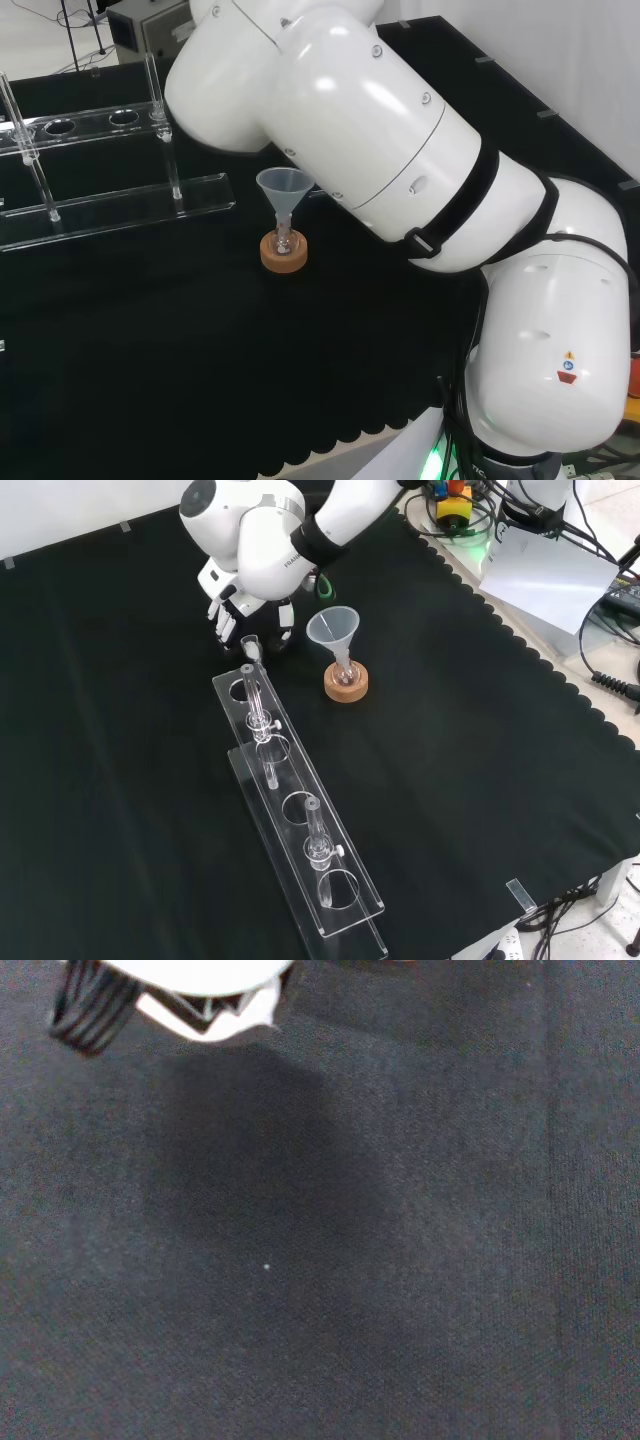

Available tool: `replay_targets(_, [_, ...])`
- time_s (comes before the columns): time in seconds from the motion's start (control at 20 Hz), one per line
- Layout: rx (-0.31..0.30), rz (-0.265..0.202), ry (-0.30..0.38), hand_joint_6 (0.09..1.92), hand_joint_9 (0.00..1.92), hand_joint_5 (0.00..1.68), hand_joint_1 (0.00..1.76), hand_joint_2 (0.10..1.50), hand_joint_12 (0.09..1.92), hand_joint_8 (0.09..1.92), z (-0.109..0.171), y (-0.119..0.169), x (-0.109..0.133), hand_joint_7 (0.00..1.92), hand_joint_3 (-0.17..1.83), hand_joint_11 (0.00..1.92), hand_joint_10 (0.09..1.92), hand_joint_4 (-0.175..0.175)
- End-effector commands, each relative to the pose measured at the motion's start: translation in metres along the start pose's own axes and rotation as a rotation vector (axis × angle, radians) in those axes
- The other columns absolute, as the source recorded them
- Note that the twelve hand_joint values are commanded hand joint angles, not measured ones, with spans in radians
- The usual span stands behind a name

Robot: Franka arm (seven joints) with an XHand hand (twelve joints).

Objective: Pick up the weighing funnel.

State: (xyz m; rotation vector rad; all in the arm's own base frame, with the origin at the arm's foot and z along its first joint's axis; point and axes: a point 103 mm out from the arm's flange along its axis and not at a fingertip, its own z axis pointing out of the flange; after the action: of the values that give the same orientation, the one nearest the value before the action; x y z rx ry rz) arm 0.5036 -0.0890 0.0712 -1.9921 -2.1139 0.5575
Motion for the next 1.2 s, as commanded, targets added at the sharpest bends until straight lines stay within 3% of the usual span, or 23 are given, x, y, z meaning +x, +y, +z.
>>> replay_targets(0.05, [-0.009, -0.006, -0.071, 0.75, 0.84, 0.63, 0.96, 0.58, 1.26, 0.71, -0.002, -0.0004, 0.0039, 0.59, 0.72, 0.54, 0.55, -0.037])
replay_targets(0.85, [0.001, 0.001, -0.103, 0.85, 0.85, 0.7, 0.97, 0.59, 1.26, 0.71, -0.0013, -0.0018, 0.0009, 0.59, 0.72, 0.54, 0.55, -0.021])
replay_targets(1.0, [0.006, 0.004, -0.114, 0.89, 0.87, 0.81, 0.98, 0.6, 1.27, 0.72, -0.0006, -0.0016, -0.0006, 0.6, 0.72, 0.55, 0.56, 0.013])
replay_targets(1.1, [0.011, 0.009, -0.127, 0.93, 0.9, 0.96, 1.02, 0.8, 1.25, 0.72, 0.0003, -0.0009, -0.0015, 0.62, 0.47, 0.58, 0.55, 0.12])
replay_targets(1.2, [0.006, 0.024, -0.145, 0.89, 0.95, 1.05, 1.05, 0.89, 1.22, 0.71, 0.0011, -0.0009, -0.0022, 0.66, 0.33, 0.62, 0.54, 0.162])
